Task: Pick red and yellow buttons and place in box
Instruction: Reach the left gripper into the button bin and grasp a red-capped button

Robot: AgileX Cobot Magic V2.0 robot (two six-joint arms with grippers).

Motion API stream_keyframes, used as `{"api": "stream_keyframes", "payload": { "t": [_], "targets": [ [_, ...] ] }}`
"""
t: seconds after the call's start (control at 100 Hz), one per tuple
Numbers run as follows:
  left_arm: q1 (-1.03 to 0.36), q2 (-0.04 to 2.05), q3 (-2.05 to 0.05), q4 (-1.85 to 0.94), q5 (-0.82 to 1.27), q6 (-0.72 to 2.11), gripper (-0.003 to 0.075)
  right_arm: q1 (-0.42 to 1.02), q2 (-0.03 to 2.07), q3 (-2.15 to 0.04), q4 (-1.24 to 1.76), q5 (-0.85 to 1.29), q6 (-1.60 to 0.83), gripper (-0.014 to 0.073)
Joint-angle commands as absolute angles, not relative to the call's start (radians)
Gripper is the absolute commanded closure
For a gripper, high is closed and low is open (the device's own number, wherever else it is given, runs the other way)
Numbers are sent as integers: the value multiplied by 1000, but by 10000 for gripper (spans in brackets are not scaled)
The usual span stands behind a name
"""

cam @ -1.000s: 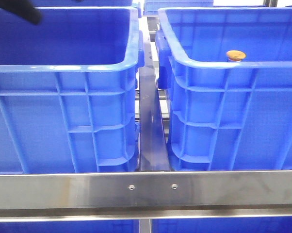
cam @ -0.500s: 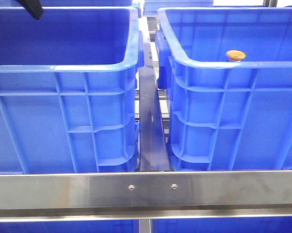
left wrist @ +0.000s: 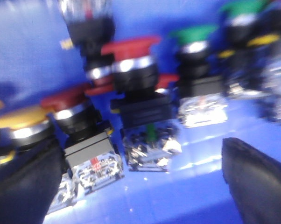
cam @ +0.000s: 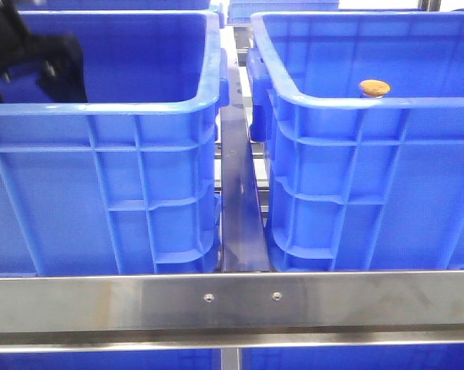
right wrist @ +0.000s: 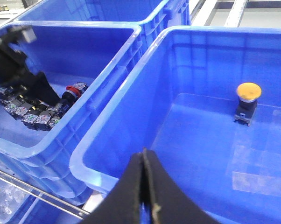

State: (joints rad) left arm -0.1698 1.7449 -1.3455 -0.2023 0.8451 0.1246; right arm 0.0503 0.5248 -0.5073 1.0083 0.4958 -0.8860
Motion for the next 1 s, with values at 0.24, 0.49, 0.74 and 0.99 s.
{"api": "stream_keyframes", "payload": {
  "t": [0.24,0.49,0.74,0.99],
  "targets": [
    [-178,1777,-1376,-225,768,114,82,52,527,-533,1038,462,-893,650],
    [-178,1777,-1376,-225,739,114,151,52,527,-533,1038,462,-893,650],
    [-178,1756,-1376,-225,733,121,570,52,527,-533,1038,462,-893,650],
    [-196,1679,-1376,-237,735,170,740,52,527,-533,1038,462,-893,650]
  ]
}}
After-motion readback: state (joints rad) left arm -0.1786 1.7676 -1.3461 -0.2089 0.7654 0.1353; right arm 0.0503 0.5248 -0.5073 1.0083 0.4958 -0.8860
